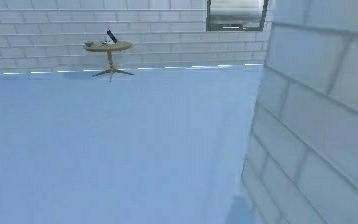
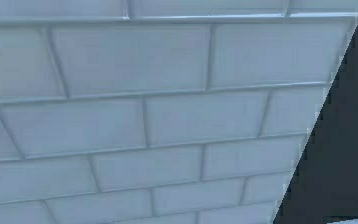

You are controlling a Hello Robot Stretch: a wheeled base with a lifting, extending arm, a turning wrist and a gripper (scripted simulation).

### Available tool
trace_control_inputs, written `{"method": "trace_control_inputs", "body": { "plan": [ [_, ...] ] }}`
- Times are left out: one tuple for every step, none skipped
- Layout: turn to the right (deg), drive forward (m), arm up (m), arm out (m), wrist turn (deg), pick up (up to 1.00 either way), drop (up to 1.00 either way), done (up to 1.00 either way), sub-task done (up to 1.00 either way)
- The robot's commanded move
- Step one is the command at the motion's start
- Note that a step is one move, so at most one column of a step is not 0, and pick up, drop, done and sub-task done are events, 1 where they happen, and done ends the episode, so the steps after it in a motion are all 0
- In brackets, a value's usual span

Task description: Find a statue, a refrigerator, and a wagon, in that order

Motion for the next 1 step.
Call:
{"method": "trace_control_inputs", "body": {
  "plan": [
    [-3.0,0.0,0.0,0.0,0.0,0.0,0.0,0.0,0.0]
  ]
}}
